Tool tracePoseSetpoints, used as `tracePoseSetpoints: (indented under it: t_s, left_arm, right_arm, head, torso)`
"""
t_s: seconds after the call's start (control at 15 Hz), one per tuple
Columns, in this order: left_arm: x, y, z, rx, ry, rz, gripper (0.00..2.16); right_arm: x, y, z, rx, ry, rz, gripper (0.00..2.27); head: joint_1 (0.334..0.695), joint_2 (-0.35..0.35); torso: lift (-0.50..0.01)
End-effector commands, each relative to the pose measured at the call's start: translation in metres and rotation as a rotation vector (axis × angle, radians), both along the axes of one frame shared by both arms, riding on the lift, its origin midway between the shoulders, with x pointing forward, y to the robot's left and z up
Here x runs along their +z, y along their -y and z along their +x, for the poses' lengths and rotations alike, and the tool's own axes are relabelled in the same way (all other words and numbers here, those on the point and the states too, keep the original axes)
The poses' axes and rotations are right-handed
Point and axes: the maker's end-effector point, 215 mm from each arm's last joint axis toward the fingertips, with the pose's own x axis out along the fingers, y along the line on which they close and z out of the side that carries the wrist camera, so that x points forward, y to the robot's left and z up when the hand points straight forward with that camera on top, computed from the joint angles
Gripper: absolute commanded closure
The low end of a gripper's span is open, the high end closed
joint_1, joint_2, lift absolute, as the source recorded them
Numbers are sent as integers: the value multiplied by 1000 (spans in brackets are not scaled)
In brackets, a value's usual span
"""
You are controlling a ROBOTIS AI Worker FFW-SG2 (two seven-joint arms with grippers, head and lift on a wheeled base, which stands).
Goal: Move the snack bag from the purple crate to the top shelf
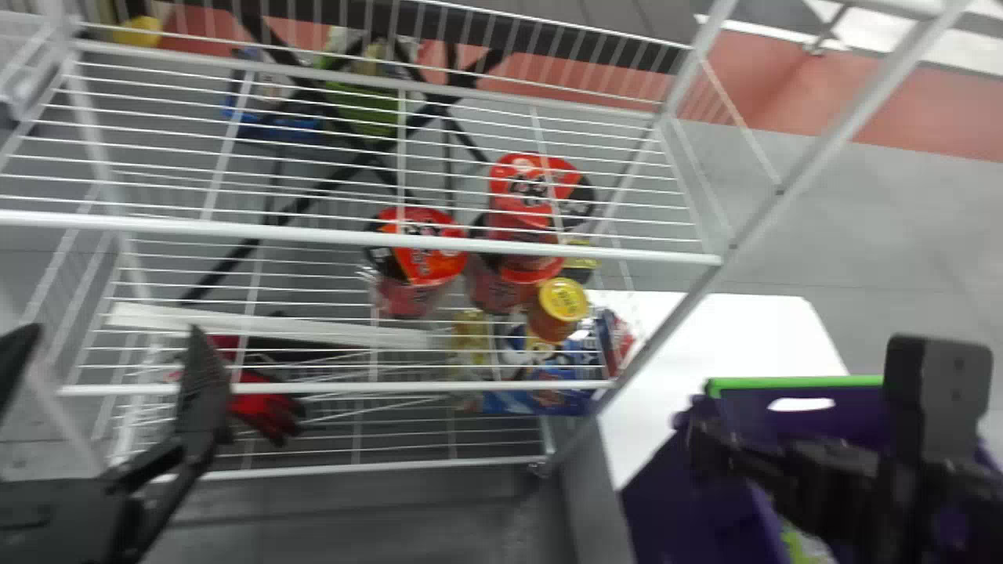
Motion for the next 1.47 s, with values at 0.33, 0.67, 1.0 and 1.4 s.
tracePoseSetpoints:
  t_s: [0.33,0.67,1.0,1.4]
  left_arm:
    - [-2,8,-3,-22,12,3,103]
    - [-4,6,-5,-17,9,12,107]
    - [-6,18,-7,-41,-4,27,107]
    - [-12,24,-10,-58,-21,45,107]
  right_arm:
    - [68,161,16,-247,142,-55,184]
    - [40,225,-20,-306,45,-4,221]
    - [-5,258,-61,-331,-79,113,282]
    - [-75,264,-79,-227,-224,263,275]
  head:
    - [695,-350]
    - [695,-350]
    - [695,-350]
    - [695,-350]
  torso:
    - [-454]
    - [-454]
    - [-454]
    - [-454]
